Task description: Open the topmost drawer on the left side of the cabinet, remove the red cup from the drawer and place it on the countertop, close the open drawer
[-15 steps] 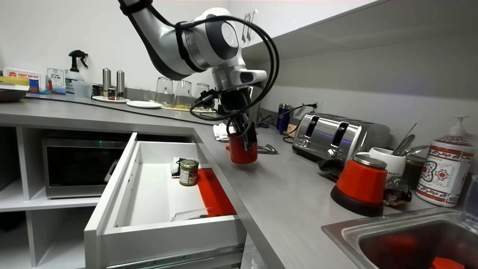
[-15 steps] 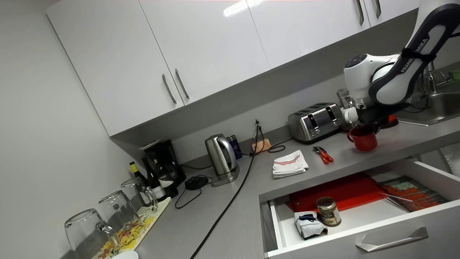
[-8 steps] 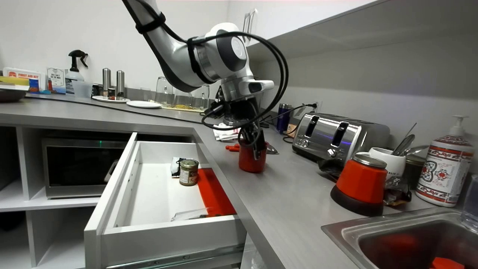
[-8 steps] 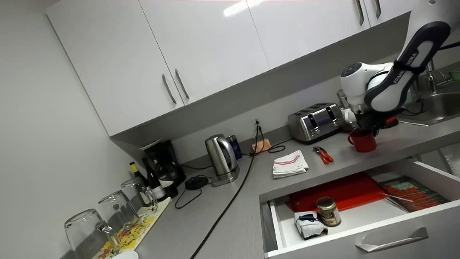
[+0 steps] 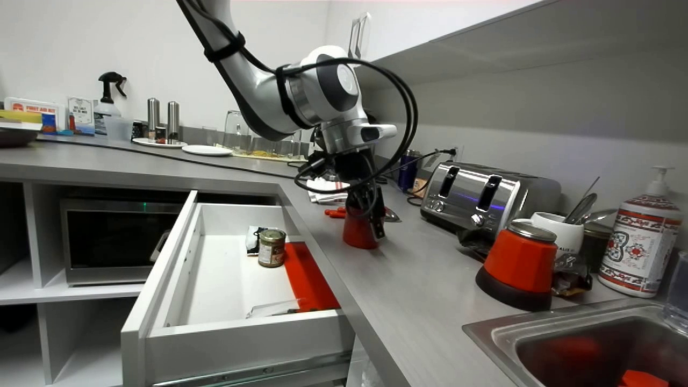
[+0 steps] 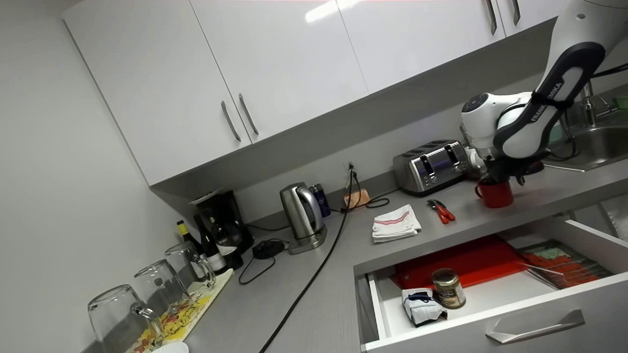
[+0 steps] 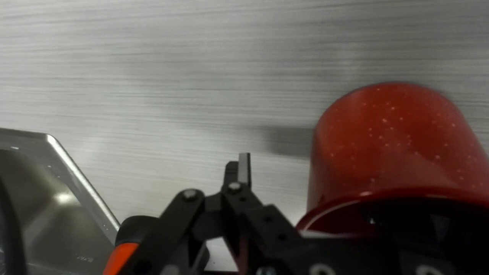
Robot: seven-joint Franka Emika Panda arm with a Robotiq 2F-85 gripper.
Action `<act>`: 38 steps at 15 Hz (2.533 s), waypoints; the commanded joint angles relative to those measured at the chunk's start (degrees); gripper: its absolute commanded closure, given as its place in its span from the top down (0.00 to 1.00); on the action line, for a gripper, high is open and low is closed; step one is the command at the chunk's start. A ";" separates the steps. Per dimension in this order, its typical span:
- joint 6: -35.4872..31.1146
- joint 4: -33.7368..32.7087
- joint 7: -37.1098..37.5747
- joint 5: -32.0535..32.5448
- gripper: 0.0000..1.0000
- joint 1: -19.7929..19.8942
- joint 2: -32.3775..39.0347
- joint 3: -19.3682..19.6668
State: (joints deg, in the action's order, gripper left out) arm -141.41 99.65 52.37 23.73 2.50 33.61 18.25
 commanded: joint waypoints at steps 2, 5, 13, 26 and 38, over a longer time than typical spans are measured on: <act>2.34 -1.89 1.71 -1.27 0.99 -1.98 0.28 0.86; 2.89 -1.97 2.89 -1.10 1.00 -2.66 -0.33 0.83; 3.46 -1.86 6.79 -0.29 1.00 -4.02 -2.33 1.31; -0.10 5.02 17.58 18.58 1.00 -13.34 -15.01 -0.42; -0.50 11.29 18.58 36.07 1.00 -18.15 -14.11 -18.04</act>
State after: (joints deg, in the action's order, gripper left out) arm -141.06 109.48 71.06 56.97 -15.68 19.50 2.51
